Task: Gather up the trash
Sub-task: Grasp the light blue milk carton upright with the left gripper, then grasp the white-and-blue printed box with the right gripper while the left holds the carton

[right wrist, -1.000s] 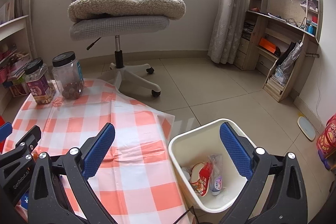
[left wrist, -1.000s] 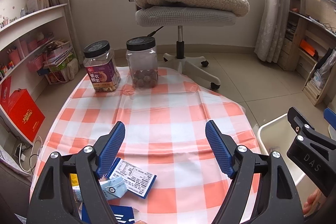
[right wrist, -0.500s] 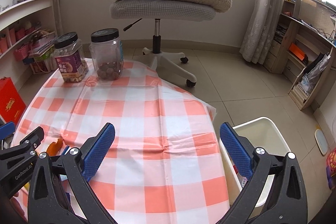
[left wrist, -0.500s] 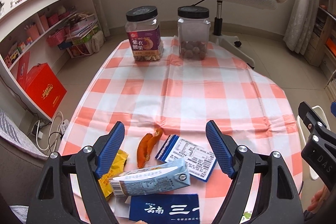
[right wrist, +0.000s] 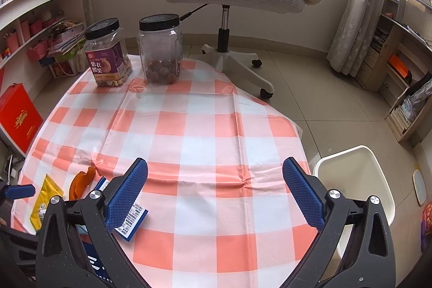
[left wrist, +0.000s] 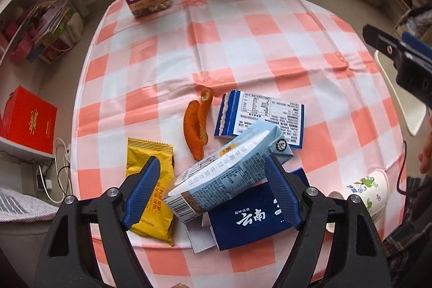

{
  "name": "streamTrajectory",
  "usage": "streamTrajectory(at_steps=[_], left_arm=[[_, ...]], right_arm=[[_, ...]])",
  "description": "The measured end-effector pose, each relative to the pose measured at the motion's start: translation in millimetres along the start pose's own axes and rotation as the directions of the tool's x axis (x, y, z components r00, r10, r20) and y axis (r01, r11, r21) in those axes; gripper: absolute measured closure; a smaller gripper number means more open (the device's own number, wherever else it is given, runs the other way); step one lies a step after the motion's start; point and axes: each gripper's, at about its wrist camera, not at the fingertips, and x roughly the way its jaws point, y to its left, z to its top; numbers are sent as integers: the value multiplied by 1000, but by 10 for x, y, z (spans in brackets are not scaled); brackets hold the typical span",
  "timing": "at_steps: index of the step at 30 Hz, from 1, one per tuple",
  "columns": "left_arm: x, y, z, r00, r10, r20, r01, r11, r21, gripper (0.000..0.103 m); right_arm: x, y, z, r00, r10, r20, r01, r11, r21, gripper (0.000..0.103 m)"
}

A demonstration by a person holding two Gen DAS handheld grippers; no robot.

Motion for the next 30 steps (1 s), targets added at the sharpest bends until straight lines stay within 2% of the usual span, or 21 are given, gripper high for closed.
streamTrajectory(at_steps=[4,7,8,9,12,16,19,23,26,30], left_arm=[[159,-168,10,999,28,-19,-26,994,105,25],[284,-207,12,996,86,-17,-82,984,158,26],[324,-193,8,995,97,-22,-92,982,166,30],[348,-153,7,995,92,-25,-87,985,151,47],[328,52,32,999,20,-28,-18,998,58,67],[114,387,62,998,-55,40,58,994,-88,71],[-129,591,80,992,-60,111,77,984,-158,71],[-378,740,81,980,-74,185,112,973,-201,71],[-451,777,76,976,-73,203,117,971,-209,71],[-434,817,46,977,-76,197,120,969,-218,71]], right_arm=[[109,-27,-13,999,3,-43,-3,1000,8,7],[203,25,-28,997,17,-78,-20,999,-29,7],[233,49,-33,996,22,-88,-26,999,-42,7],[265,70,-35,995,36,-98,-41,998,-49,7],[383,136,-34,983,105,-154,-115,992,-57,7],[511,321,-60,953,206,-221,-231,968,-95,7],[574,591,-99,929,259,-264,-316,928,-200,7],[638,1021,-220,893,287,-346,-409,839,-360,7],[684,1223,-314,873,285,-396,-449,786,-426,7],[817,1344,-407,852,270,-448,-475,757,-449,7]])
